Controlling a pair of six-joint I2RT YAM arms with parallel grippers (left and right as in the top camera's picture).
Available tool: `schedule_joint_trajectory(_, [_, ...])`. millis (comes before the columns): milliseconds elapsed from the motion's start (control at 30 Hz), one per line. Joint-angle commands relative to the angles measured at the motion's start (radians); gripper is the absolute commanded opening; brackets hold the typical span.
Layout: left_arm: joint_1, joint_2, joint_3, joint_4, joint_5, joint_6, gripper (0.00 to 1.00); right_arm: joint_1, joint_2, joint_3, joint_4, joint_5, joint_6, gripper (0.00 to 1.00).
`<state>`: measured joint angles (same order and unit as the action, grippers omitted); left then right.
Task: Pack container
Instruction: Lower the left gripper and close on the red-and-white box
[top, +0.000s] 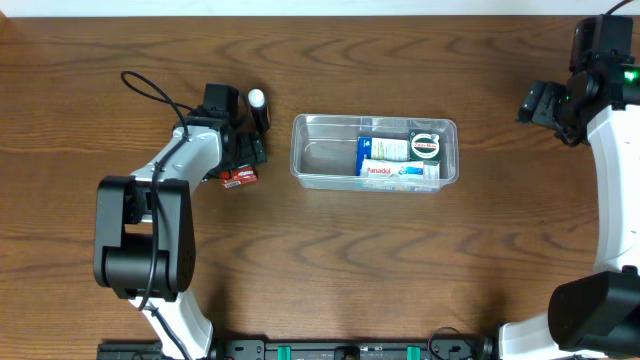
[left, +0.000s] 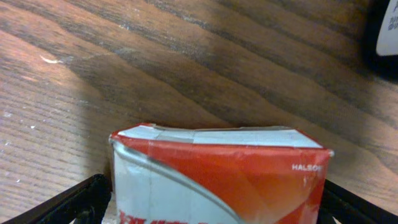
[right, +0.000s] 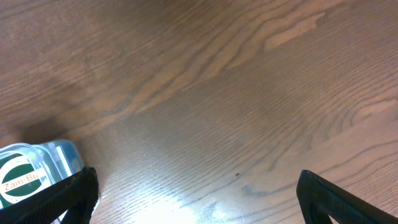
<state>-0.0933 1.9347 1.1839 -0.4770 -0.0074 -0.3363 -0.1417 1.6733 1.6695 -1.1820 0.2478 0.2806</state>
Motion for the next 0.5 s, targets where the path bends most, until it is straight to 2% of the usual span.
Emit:
schedule_joint_trajectory(0, [0.005, 0.008, -0.007, 0.005, -0.013, -0.005, 0.99, -0.008, 0.002, 0.003, 0.000, 0.014, -0.005, 0.99])
schedule_joint_trajectory(33, [0.005, 0.008, -0.007, 0.005, -0.013, -0.002, 1.00, -0.008, 0.002, 0.003, 0.000, 0.014, -0.005, 0.99])
schedule_joint_trajectory(267, [0.013, 0.008, -0.007, 0.008, -0.013, 0.030, 0.81, -0.008, 0.002, 0.003, 0.000, 0.014, -0.005, 0.99])
schedule_joint_trajectory(467, [0.014, 0.003, -0.006, -0.011, -0.013, 0.032, 0.76, -0.008, 0.002, 0.003, 0.000, 0.014, -0.005, 0.99])
